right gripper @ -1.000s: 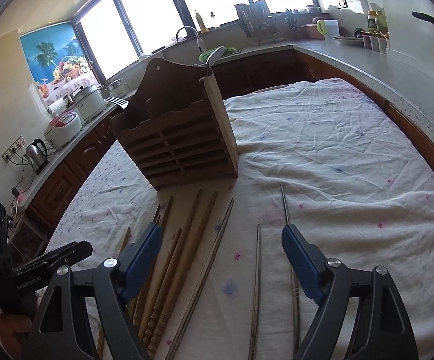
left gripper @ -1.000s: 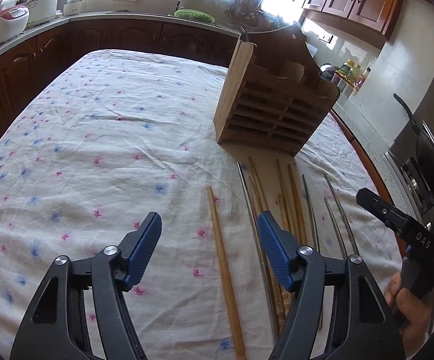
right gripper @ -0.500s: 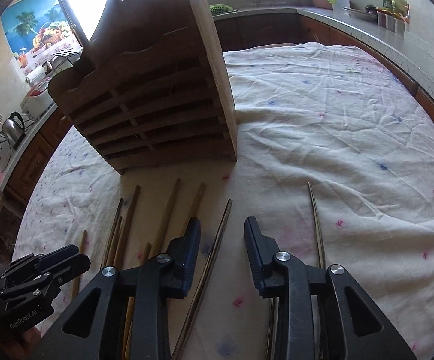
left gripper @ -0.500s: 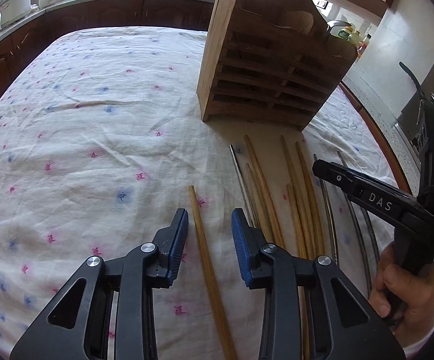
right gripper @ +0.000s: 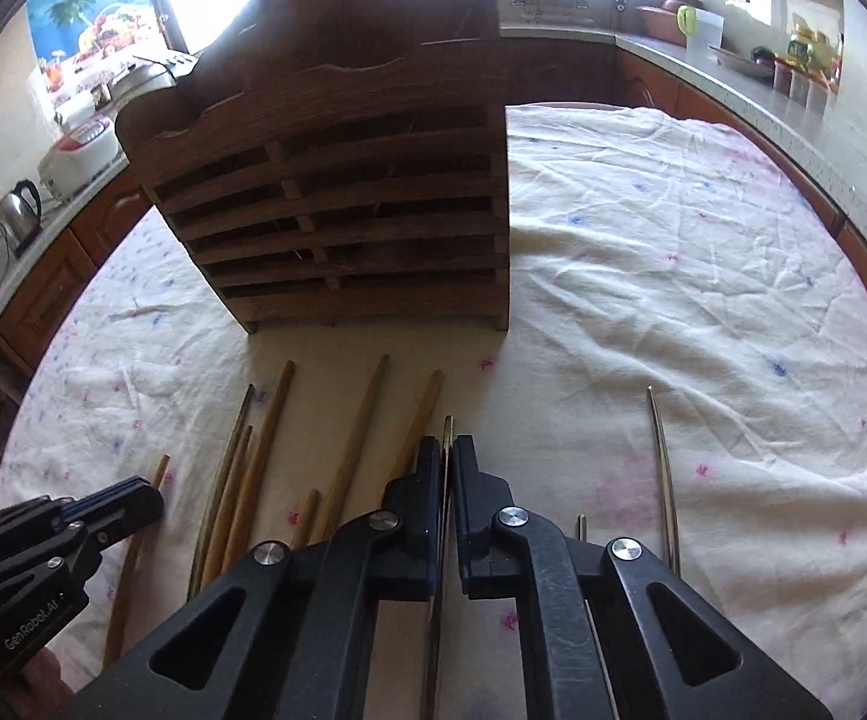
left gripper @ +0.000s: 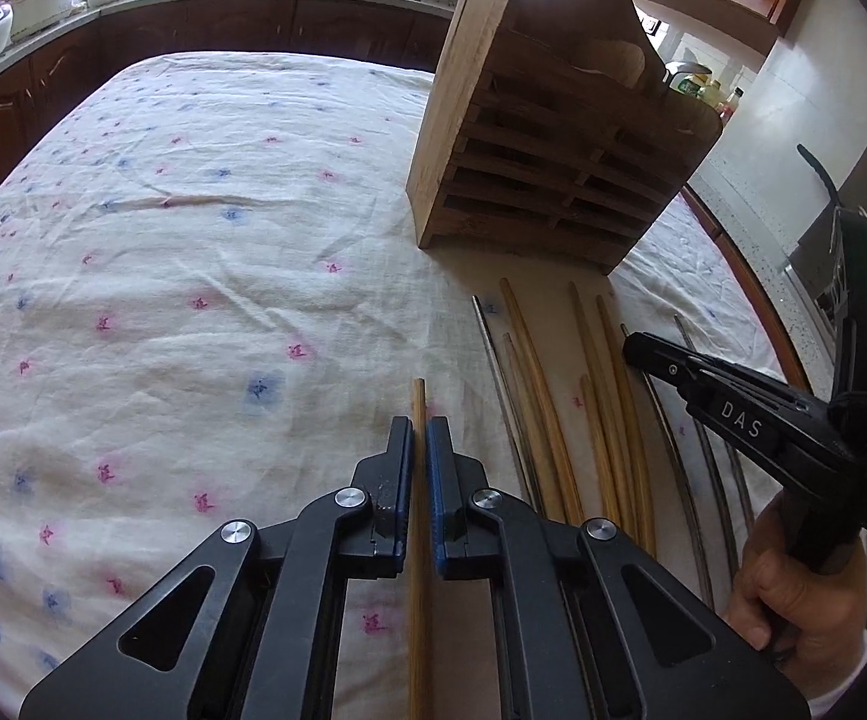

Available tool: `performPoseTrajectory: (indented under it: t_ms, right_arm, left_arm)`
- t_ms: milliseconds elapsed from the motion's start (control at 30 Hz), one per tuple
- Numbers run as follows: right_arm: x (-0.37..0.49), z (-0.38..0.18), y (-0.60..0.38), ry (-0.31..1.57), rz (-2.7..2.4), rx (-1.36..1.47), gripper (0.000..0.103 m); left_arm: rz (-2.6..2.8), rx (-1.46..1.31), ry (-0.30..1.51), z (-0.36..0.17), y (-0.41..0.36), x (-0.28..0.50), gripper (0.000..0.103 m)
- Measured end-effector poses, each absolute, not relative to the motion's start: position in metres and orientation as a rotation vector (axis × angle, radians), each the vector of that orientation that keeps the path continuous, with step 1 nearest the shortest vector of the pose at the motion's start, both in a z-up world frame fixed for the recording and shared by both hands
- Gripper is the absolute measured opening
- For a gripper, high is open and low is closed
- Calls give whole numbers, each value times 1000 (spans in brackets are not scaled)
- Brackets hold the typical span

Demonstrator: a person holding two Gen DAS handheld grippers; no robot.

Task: Organize utensils
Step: 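Grasp a metal chopstick with the right tool while the left tool grasps a wooden chopstick, then lift both chopsticks upright and carry them over the wooden holder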

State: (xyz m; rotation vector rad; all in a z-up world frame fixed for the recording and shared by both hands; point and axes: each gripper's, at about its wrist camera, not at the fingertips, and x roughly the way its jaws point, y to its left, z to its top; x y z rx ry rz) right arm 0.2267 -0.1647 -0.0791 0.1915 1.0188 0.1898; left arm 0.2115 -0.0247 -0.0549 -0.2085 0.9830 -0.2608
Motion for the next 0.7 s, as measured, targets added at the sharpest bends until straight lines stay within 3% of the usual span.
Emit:
performPoseTrajectory:
  t_ms: [267,700]
  right_arm:
    - [188,-44,-188,936,266,338,4]
    - [142,38,-206,733,276,337,4]
  left_arm:
    - [-309,-302,929,-25,-5,187,4]
    - [-402,-362,741,60,16,139,4]
